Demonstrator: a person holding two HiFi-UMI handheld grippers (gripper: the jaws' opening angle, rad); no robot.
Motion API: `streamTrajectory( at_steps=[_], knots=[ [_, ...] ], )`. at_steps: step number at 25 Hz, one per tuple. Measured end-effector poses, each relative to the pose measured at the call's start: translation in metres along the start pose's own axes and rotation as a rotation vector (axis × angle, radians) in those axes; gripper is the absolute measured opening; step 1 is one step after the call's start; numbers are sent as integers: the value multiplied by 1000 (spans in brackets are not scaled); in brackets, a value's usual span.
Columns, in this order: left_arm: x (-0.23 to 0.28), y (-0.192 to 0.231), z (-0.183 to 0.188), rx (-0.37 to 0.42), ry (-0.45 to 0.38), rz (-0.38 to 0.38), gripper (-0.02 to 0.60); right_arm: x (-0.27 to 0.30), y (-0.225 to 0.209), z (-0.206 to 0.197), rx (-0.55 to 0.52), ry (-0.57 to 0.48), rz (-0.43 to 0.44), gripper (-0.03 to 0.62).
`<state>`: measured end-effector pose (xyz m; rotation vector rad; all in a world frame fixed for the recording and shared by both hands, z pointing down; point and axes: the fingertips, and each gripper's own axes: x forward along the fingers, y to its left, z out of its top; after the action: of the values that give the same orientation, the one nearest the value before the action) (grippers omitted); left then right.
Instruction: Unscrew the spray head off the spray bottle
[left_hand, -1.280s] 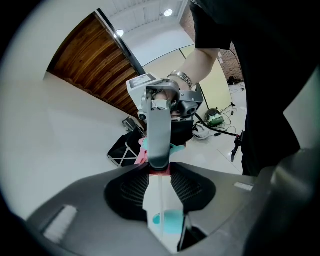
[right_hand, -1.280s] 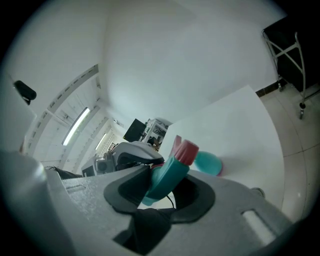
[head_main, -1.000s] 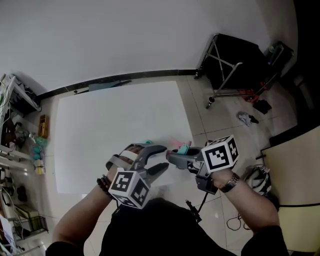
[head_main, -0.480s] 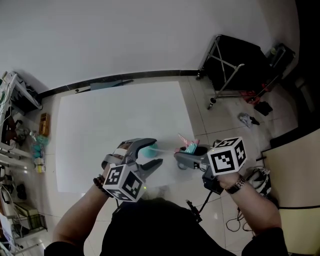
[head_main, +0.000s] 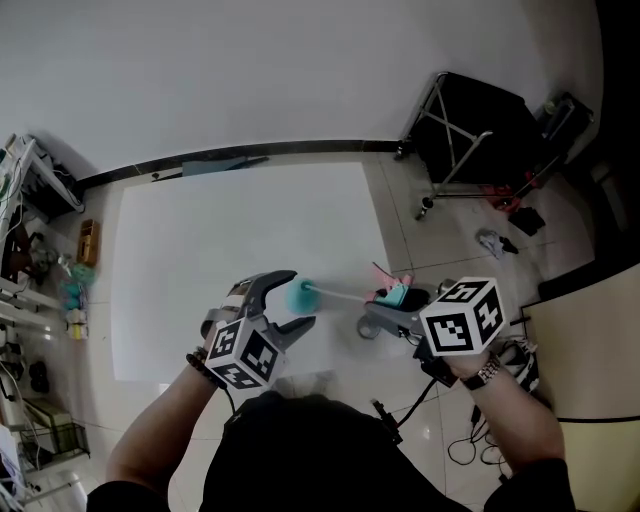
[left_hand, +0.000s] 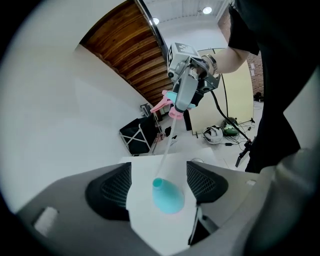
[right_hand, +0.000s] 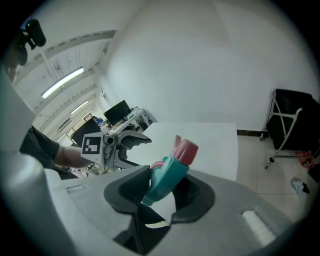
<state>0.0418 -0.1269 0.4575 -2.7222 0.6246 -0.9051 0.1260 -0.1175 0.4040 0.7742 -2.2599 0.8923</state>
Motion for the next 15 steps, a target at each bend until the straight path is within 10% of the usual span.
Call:
streamTrajectory(
  at_steps=[15],
  knots=[
    [37, -15, -70, -63, 144, -124, 443, 5, -1, -2, -214, 98, -133, 118]
  ],
)
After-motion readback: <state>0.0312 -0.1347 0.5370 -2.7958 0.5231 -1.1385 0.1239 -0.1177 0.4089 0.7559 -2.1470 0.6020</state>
